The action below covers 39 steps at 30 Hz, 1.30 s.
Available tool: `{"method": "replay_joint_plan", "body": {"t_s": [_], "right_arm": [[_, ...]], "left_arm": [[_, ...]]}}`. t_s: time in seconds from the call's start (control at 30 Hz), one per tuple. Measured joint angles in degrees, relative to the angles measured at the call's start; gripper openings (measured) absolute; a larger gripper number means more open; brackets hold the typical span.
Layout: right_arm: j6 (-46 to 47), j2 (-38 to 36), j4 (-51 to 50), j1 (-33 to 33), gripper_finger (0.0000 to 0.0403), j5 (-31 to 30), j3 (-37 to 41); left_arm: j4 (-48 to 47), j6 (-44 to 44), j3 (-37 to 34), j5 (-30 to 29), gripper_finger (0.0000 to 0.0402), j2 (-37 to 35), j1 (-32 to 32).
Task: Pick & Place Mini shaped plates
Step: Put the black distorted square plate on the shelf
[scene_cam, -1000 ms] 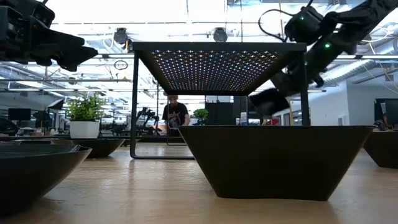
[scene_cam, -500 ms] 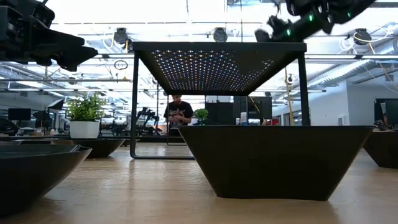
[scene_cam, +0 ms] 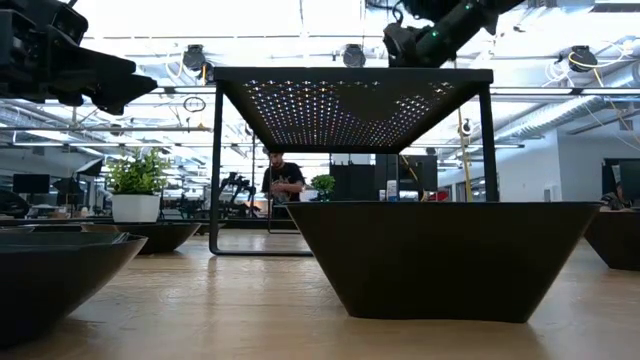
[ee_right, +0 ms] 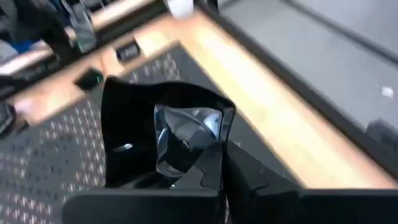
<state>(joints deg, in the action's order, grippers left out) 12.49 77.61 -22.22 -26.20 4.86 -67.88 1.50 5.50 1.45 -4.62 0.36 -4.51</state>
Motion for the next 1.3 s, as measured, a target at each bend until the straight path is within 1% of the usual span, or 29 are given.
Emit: {"method": "replay_joint_plan", "body": {"t_s": [0.13,0.37,0.67,0.73,0.87,0.97,1.3], "right_arm": [[0.0,1.2,-1.2,0.0,0.0,-0.1,0.0],[0.3,1.1,-3.9,0.0,0.0,-0.4,-0.1],[0.3,1.1,-3.8,0.0,0.0,-0.6,-0.1],[0.3,1.1,-3.8,-0.1,0.0002,-1.5,-0.1],[0.4,1.1,-4.4,-0.1,0.0017,-5.0,-0.1],[0.4,1.1,-4.6,-0.1,0.0034,-6.4,0.0],[-0.1,1.0,-3.6,0.0,0.0092,-6.5,0.0]], "left_arm": [[0.0,0.0,0.0,0.0,0.0269,0.0,0.0],[0.0,0.0,0.0,0.0,0.0269,0.0,0.0],[0.0,0.0,0.0,0.0,0.0269,0.0,0.0],[0.0,0.0,0.0,0.0,0.0269,0.0,0.0],[0.0,0.0,0.0,0.0,0.0269,0.0,0.0],[0.0,0.0,0.0,0.0,0.0269,0.0,0.0],[0.0,0.0,0.0,0.0,0.0269,0.0,0.0]]}}
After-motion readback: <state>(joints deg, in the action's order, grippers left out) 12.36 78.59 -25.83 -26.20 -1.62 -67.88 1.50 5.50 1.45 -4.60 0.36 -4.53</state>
